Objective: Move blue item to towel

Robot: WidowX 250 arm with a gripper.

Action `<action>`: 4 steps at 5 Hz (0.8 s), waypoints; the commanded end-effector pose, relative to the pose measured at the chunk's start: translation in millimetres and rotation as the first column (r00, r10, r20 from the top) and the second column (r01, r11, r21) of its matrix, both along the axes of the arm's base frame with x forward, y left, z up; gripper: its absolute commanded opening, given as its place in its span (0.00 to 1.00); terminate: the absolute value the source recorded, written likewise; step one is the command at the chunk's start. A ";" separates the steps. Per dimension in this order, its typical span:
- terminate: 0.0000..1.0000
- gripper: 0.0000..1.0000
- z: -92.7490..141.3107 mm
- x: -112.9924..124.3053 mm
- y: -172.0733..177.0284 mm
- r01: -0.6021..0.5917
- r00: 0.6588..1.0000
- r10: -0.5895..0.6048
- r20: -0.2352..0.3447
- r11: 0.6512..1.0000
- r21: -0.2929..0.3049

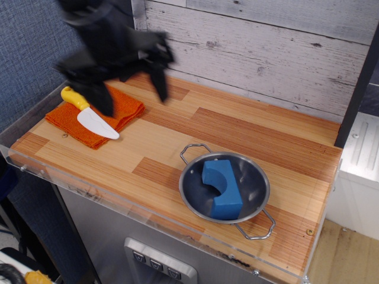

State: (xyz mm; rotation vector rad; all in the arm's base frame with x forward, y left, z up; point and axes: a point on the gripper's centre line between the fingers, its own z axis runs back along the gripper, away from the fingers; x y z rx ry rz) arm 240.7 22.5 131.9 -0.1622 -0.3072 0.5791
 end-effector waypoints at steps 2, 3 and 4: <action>0.00 1.00 -24.5 -7.7 -75.0 0.035 0.999 -0.035 -0.005 0.999 -0.041; 0.00 1.00 -40.7 -5.5 -88.8 0.043 0.999 -0.045 -0.028 0.997 -0.057; 0.00 1.00 -49.7 0.1 -94.2 0.047 0.998 -0.049 -0.048 0.998 -0.041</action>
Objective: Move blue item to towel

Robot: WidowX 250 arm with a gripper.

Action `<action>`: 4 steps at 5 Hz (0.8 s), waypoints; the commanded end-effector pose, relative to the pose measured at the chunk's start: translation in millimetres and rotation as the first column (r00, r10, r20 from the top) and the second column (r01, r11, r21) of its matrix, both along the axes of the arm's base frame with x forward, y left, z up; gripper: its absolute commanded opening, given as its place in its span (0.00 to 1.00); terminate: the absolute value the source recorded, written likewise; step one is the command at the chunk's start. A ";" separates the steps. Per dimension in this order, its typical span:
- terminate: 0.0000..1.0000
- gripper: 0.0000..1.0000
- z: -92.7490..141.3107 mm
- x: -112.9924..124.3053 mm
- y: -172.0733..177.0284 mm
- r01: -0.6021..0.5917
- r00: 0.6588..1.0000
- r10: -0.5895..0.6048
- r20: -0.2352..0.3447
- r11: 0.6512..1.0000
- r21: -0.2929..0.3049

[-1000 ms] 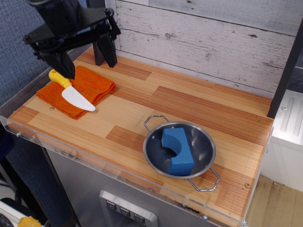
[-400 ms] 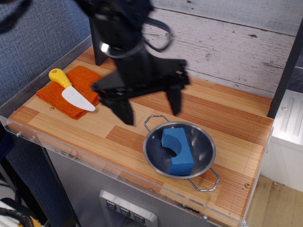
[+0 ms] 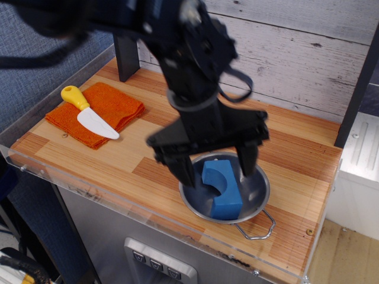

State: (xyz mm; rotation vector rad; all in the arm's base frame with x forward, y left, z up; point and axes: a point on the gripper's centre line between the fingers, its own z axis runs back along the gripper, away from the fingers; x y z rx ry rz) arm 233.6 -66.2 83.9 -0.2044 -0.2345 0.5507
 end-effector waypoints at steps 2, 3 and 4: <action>0.00 1.00 -22.3 26.5 -7.1 -0.004 1.000 0.005 -0.026 1.000 0.025; 0.00 1.00 -31.9 32.1 -3.3 -0.013 0.999 0.014 -0.041 0.999 0.032; 0.00 1.00 -40.8 34.0 4.2 -0.033 0.998 0.038 -0.059 0.997 0.071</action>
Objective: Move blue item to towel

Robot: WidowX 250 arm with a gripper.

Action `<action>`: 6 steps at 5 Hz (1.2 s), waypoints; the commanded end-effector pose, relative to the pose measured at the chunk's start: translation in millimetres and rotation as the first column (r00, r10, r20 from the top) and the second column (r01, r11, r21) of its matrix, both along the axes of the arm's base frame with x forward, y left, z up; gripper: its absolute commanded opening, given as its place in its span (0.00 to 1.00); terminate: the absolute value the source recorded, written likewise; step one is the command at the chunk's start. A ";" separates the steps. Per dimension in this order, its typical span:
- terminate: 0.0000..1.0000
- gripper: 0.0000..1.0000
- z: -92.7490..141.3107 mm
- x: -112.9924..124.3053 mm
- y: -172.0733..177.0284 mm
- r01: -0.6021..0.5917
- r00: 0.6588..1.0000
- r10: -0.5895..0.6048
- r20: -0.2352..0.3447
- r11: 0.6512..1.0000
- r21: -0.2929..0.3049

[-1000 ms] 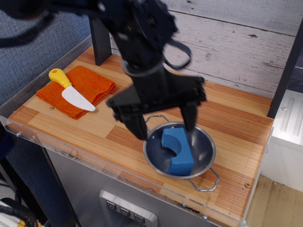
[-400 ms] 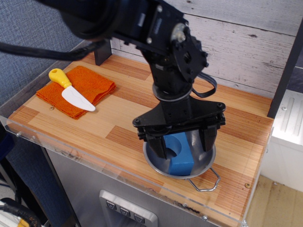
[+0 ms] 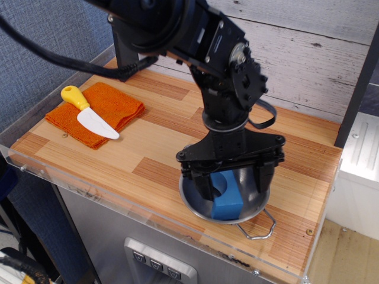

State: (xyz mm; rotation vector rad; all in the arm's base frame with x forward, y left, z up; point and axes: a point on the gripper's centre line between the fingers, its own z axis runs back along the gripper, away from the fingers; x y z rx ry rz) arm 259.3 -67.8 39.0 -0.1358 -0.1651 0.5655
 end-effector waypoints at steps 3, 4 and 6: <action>0.00 0.00 -3.9 1.0 4.4 -0.010 1.000 0.009 0.021 0.999 0.047; 0.00 0.00 1.8 -2.8 4.2 -0.016 0.999 0.014 0.034 0.998 0.059; 0.00 0.00 32.7 -6.3 4.5 0.018 0.996 -0.022 0.084 0.999 0.050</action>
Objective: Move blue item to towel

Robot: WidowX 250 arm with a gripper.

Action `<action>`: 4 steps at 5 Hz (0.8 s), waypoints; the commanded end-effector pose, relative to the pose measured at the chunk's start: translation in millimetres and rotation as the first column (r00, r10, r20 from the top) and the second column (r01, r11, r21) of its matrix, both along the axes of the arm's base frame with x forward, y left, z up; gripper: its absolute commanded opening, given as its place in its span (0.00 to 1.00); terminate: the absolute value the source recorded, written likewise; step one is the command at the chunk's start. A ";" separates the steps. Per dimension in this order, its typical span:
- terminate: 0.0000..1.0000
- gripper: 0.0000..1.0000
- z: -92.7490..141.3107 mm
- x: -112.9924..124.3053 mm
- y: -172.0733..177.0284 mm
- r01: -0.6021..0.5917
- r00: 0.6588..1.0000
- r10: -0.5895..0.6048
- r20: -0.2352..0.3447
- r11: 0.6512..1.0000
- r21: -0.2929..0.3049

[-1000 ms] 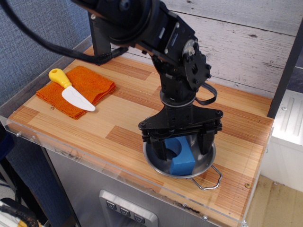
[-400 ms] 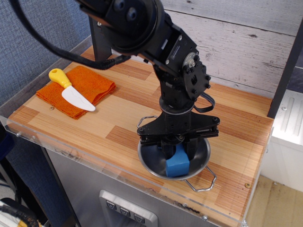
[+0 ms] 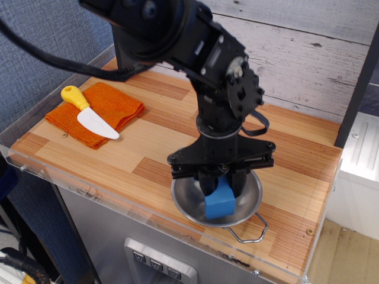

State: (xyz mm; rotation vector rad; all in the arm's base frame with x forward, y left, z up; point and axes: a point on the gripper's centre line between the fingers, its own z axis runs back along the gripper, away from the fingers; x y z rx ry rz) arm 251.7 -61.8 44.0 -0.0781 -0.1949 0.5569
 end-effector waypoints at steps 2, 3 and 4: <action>0.00 0.00 74.1 0.0 14.0 0.009 0.990 -0.009 0.138 1.000 -0.001; 0.00 0.00 88.0 9.1 33.3 -0.032 0.987 0.033 0.159 0.999 -0.006; 0.00 0.00 94.4 22.8 61.9 -0.092 0.981 0.090 0.172 0.996 0.004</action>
